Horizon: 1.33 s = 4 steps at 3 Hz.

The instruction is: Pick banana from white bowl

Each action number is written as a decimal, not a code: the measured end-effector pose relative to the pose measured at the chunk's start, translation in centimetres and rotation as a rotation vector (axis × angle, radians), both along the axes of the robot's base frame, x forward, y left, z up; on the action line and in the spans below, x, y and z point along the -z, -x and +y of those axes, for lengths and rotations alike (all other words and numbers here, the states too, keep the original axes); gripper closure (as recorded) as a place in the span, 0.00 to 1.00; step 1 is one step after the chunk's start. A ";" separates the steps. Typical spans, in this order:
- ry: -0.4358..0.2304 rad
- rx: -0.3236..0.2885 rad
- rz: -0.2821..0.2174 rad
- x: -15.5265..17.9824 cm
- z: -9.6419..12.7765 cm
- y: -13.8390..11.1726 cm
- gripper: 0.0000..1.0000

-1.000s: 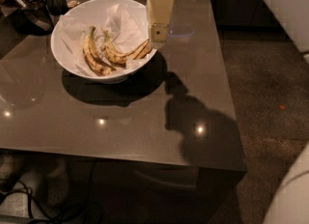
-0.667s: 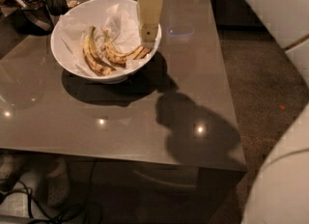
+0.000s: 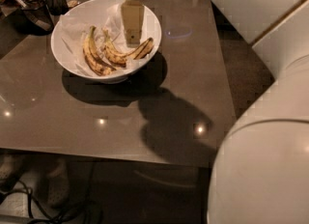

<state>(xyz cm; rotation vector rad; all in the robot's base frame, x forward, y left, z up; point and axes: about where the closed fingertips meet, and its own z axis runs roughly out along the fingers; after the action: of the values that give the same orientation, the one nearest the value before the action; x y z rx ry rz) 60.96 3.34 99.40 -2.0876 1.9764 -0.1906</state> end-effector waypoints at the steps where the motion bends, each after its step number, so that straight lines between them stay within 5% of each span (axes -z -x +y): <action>1: 0.008 0.003 0.018 1.1 1.4 -1.0 0.19; 4: -0.112 0.058 0.111 3.0 3.4 -5.0 0.27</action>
Offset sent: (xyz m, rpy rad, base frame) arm -0.0223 -0.0188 -0.0277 -0.1086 0.3540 -0.0547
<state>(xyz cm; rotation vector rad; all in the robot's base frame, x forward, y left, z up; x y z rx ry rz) 65.95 6.72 96.36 -2.0117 2.0611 0.0253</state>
